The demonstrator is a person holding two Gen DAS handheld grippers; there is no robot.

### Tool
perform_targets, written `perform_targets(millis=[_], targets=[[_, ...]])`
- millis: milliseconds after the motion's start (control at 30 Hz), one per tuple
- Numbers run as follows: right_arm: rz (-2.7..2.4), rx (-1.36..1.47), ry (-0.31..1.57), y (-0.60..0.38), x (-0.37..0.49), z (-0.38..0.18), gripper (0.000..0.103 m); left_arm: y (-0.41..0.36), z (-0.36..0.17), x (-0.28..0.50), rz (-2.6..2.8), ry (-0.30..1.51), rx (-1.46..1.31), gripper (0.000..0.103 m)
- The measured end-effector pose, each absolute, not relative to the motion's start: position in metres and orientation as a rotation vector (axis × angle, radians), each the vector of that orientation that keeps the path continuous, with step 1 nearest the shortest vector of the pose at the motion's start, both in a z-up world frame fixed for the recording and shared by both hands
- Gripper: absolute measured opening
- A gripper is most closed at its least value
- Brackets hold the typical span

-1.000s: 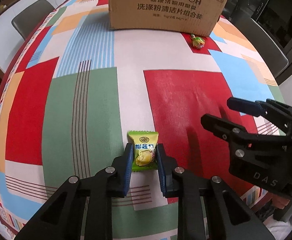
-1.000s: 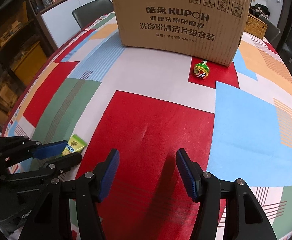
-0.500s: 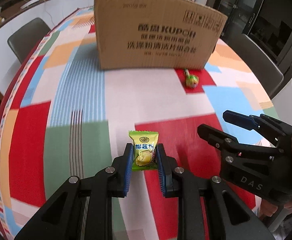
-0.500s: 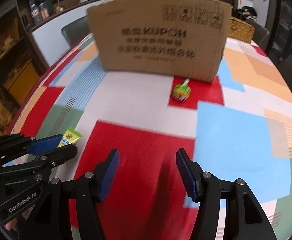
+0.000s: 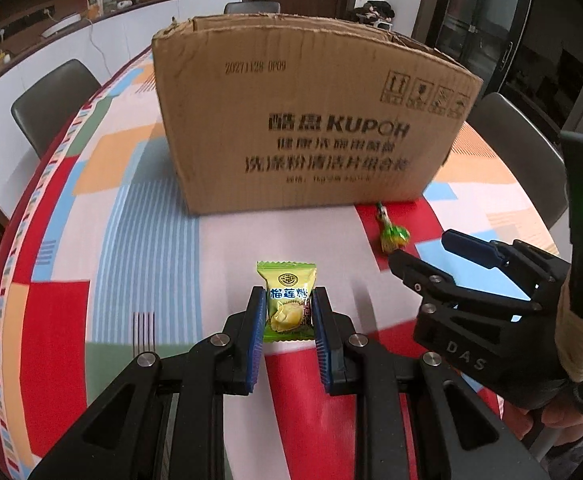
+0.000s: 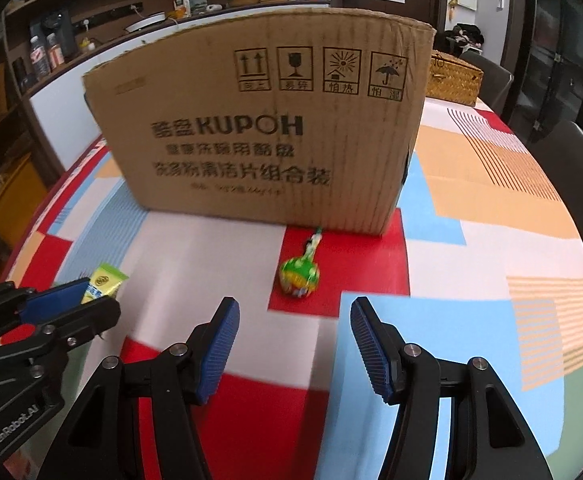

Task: Organize snacks
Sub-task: 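Reach the right tool to the green lollipop and close on its head while the left holds the candy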

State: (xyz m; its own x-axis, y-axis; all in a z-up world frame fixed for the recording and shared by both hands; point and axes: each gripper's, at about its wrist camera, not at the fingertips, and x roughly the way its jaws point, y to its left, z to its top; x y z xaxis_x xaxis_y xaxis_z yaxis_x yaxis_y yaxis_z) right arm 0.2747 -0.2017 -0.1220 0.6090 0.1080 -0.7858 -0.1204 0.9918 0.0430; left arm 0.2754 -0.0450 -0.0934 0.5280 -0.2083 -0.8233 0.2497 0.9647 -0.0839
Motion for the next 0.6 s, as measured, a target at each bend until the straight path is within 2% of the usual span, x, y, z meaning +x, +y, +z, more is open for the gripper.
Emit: perform_targets(millis=[433,500,600], targets=[[0.118,-0.01,0.955,-0.201,0.308,-0.134,0.041,-0.052,-0.108,0.297,-0.246,1.007,0.057,0.023],[0.12,-0.011,0.964,-0.202,0.309,-0.138,0.032,-0.053,-0.108,0.296,-0.244,1.006,0.059,0.023],[0.133,-0.001,0.977,-0.204,0.312,-0.141,0.026,-0.054,-0.108,0.295,-0.242,1.005,0.064,0.023]])
